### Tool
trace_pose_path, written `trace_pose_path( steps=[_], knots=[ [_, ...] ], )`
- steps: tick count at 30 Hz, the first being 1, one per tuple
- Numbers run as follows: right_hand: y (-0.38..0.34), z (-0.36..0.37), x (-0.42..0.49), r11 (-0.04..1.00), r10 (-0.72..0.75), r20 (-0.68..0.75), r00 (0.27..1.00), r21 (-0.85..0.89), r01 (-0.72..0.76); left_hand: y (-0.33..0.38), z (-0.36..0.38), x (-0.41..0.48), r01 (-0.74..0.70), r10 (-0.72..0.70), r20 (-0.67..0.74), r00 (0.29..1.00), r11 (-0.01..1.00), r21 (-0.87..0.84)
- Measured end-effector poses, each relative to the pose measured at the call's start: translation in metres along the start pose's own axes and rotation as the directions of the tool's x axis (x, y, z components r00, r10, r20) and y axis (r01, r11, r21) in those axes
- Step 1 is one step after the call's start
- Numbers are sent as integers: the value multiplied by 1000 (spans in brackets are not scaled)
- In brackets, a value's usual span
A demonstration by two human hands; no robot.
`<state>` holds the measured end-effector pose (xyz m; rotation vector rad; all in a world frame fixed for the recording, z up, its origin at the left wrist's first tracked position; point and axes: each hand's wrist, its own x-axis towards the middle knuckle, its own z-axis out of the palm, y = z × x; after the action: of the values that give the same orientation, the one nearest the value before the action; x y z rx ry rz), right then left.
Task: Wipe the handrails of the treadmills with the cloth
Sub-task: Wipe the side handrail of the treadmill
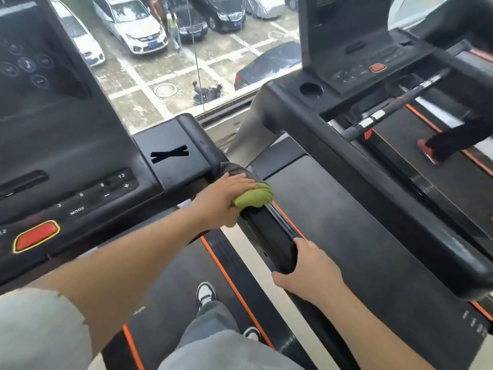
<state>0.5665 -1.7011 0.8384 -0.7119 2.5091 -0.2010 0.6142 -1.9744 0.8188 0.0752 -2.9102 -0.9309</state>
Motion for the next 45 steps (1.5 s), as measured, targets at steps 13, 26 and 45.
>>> trace_pose_path(
  steps=[13, 26, 45],
  knots=[
    [-10, 19, -10, 989, -18, -188, 982, -146, -10, 19, 17, 12, 28, -26, -67, 997, 999, 23],
    [-2, 21, -6, 997, -8, -207, 978, -80, -9, 31, 46, -17, 154, -156, -186, 970, 988, -26],
    [-7, 14, -11, 999, -9, -156, 988, -51, 1, 77, 67, -33, 292, -293, -256, 921, 956, -43]
  ],
)
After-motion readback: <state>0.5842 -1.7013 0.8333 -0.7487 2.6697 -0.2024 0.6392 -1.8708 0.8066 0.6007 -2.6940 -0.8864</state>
